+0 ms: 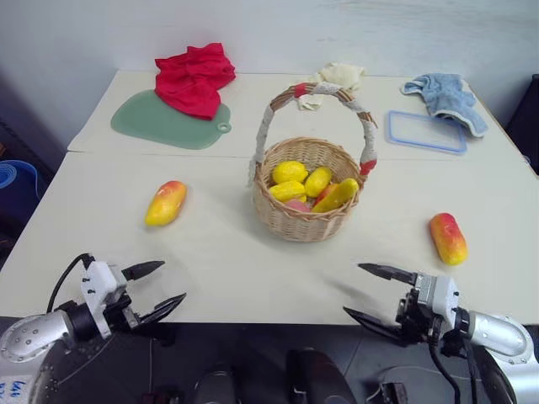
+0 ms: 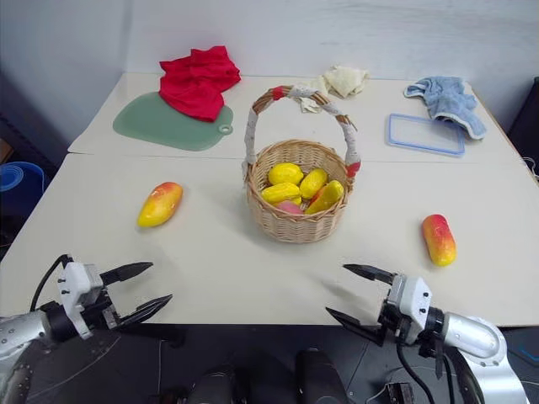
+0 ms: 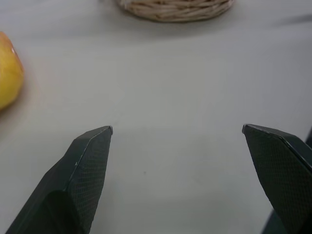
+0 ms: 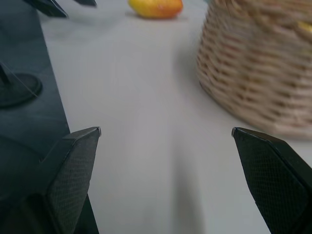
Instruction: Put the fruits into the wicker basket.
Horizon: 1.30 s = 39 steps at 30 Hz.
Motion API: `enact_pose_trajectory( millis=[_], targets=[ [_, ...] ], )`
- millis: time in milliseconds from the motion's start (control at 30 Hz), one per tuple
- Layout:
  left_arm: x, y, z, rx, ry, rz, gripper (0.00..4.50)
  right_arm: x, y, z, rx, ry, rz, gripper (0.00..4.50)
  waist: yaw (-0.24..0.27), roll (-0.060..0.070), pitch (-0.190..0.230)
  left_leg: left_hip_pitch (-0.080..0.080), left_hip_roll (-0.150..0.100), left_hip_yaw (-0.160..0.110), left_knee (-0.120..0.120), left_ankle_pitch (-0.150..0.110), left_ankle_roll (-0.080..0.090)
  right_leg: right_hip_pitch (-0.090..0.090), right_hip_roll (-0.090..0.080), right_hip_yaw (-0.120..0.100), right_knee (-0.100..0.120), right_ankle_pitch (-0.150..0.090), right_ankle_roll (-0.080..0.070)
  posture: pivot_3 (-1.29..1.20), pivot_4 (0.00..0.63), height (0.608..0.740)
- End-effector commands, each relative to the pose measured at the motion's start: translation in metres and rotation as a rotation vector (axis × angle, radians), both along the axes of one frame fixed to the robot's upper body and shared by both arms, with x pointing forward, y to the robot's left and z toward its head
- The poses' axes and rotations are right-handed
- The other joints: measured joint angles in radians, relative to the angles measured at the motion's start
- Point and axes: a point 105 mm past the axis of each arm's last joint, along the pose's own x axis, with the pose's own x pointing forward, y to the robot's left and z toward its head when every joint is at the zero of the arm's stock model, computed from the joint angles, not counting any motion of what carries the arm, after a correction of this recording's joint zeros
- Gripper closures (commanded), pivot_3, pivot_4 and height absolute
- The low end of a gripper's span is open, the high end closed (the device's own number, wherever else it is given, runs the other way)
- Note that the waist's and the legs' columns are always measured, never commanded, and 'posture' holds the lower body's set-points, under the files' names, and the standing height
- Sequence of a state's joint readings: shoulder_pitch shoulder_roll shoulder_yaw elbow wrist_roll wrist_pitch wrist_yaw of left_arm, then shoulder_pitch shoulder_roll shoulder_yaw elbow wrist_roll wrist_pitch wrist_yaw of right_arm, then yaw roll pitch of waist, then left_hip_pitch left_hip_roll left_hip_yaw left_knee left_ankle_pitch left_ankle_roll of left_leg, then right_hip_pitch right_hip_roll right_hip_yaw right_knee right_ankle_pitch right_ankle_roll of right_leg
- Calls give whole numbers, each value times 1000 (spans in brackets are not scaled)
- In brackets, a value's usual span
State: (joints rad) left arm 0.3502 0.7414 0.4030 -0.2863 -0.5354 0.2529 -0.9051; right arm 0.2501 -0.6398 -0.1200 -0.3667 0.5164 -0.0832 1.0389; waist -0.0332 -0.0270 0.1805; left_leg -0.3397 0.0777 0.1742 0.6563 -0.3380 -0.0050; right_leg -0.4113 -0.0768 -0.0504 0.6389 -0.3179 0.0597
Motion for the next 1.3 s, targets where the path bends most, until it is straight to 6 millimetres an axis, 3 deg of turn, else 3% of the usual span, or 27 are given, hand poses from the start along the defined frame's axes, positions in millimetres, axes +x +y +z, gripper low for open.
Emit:
enact_pose_trajectory(
  millis=[33, 133, 233, 333, 433, 567, 700, 833, 967, 1100, 1200, 1300],
  targets=[
    [-2, 32, 23, -127, 24, 160, 0, 6, 19, 40, 154, -64, 5, 45, -1, 1, 0, 0, 0, 0, 0, 0, 0, 0, 0, 0, 0, 0, 0, 0, 150, 740],
    [-1, 77, 37, -233, 11, 359, 0, 13, 30, 66, 248, -149, -2, 45, -1, 1, 0, 0, 0, 0, 0, 0, -1, -1, 0, 0, 1, 0, 0, 0, 150, 740],
    [-5, 124, 31, -245, 54, 590, 0, 12, 37, 75, 257, -225, 8, 45, 2, 0, 0, -1, 0, -1, -2, 1, -2, -2, 0, -1, 0, -1, -2, 0, 150, 740],
    [-9, 142, 31, -306, 90, 688, 0, 13, 38, 78, 254, -277, -6, 45, 5, 0, 0, -2, 0, -1, -3, 2, -5, -2, 0, -2, -3, -1, -1, 0, 150, 740],
    [-1, 132, 42, -382, 125, 652, 0, 13, 39, 73, 245, -292, -16, 45, 7, -4, -2, -6, 0, -1, -3, 2, -5, -4, -1, -3, -3, -1, -1, 0, 150, 740],
    [32, 93, 84, -467, 122, 468, 0, 8, 43, 65, 216, -303, 11, 45, 11, -9, -5, -6, -1, -4, 0, 2, -6, -3, -2, -6, -3, -1, -1, 0, 150, 740],
    [73, 65, 104, -352, 172, 358, 0, 9, 44, 62, 216, -298, 13, 45, 6, -10, -6, -4, -2, -4, 0, 3, -11, -1, -2, -5, 0, 0, -1, 0, 150, 740],
    [120, 56, 92, -230, 319, 429, 0, 11, 46, 60, 209, -288, 27, 45, 5, -9, -5, 0, -4, 0, -4, 6, -10, -2, 0, -2, 3, 0, -1, 0, 150, 740],
    [160, 40, 91, -171, 329, 419, 0, 14, 43, 61, 205, -300, 4, 45, 7, -9, -5, -1, -7, 2, -3, 7, -10, -5, 6, -3, 5, -1, -1, 0, 150, 740],
    [177, 21, 76, -81, 374, 352, 0, 13, 41, 58, 197, -296, -3, 45, 5, -9, -5, -17, -4, 4, 9, 7, -9, -20, 14, -2, 11, -1, -1, 0, 150, 740],
    [178, 10, 69, -54, 406, 285, 0, 9, 41, 57, 195, -296, -11, 45, 5, -10, -5, -18, -4, 6, 10, 6, -9, -23, 15, -2, 15, -1, -1, 0, 150, 740],
    [178, 13, 59, 57, 379, 261, 186, 10, 39, 58, 195, -319, -38, 11, 5, -10, -5, -18, -3, 10, 11, 7, -9, -27, 15, 0, 16, -1, -1, 0, 150, 740]
  ],
)
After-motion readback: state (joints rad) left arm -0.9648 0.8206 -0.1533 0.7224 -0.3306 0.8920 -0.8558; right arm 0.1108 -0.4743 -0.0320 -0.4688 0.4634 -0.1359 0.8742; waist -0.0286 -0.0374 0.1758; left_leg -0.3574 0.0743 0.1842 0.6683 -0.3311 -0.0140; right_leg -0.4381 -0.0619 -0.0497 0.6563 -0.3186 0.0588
